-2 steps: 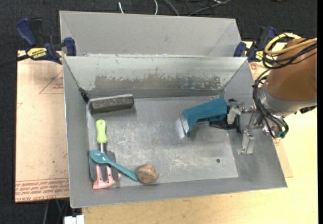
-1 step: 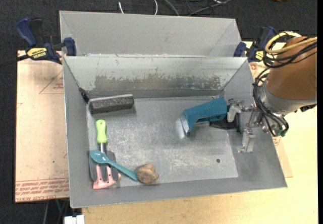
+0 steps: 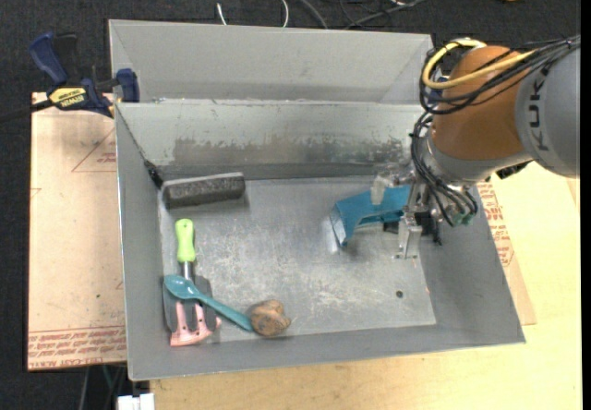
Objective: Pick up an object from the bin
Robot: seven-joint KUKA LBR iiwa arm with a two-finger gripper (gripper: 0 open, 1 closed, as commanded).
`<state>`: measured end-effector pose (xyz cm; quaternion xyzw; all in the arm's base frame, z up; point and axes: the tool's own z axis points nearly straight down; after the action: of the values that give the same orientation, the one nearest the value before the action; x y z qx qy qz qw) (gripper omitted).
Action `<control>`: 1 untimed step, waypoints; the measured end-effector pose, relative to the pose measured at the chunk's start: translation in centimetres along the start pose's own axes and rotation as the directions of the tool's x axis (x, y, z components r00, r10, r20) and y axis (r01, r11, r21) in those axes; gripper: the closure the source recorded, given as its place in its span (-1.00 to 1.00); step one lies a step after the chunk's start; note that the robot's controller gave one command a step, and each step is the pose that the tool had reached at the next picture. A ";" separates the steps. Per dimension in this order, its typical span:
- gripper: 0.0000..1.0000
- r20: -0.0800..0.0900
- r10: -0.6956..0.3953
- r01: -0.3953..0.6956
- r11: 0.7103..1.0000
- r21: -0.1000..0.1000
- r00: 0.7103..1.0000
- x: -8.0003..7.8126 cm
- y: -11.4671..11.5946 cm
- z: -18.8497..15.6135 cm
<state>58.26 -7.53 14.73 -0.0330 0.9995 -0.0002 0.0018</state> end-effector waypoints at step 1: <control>-1.00 0.008 0.091 -0.091 0.996 0.001 0.996 -6.8 -2.6 4.4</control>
Offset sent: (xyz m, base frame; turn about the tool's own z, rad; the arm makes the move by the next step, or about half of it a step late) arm 0.0594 -0.0051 -0.0607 0.0342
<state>65.19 -9.68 10.40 0.0125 0.9999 -0.0007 0.0057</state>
